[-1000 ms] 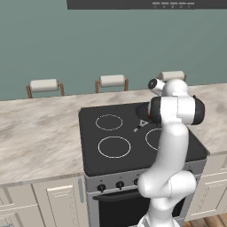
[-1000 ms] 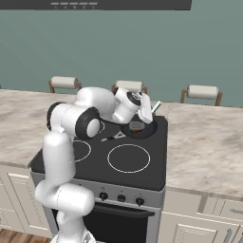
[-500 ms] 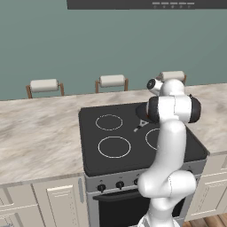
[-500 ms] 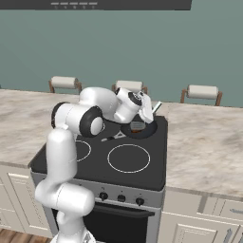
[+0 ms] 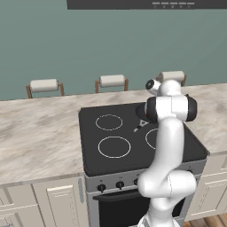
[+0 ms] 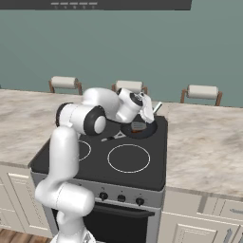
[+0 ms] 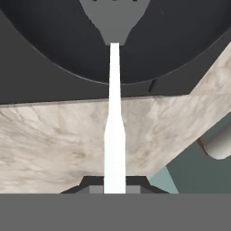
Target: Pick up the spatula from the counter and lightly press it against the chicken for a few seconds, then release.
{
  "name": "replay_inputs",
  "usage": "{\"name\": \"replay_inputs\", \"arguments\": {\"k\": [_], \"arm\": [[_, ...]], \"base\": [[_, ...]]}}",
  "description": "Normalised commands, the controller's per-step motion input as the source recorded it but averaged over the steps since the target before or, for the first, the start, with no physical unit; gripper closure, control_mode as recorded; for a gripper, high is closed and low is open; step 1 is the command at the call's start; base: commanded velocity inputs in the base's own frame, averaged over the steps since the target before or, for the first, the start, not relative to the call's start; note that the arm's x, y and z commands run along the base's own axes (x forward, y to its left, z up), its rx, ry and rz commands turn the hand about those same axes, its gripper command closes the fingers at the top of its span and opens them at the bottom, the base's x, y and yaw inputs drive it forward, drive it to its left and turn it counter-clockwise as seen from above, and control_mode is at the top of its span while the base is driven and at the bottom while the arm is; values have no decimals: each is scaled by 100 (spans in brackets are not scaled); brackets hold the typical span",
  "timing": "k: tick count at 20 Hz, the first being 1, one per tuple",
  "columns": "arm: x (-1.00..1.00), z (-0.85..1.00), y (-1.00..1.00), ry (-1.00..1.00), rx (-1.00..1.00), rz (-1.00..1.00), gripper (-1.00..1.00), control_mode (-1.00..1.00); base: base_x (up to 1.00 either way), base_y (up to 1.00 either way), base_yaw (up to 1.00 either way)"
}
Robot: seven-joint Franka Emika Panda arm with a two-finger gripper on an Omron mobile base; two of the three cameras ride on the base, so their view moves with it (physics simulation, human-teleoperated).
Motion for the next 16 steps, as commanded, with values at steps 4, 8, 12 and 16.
{"name": "replay_inputs", "arguments": {"k": [4, 8, 12, 16], "arm": [[17, -12, 0, 1, 0, 0, 100, -100], [19, -7, 0, 0, 0, 0, 100, -100], [22, -2, -1, 0, 0, 0, 100, -100], [22, -2, 0, 0, 0, 0, 100, -100]], "base": [[0, 0, 0], [0, 0, 0], [0, 0, 0], [0, 0, 0]]}}
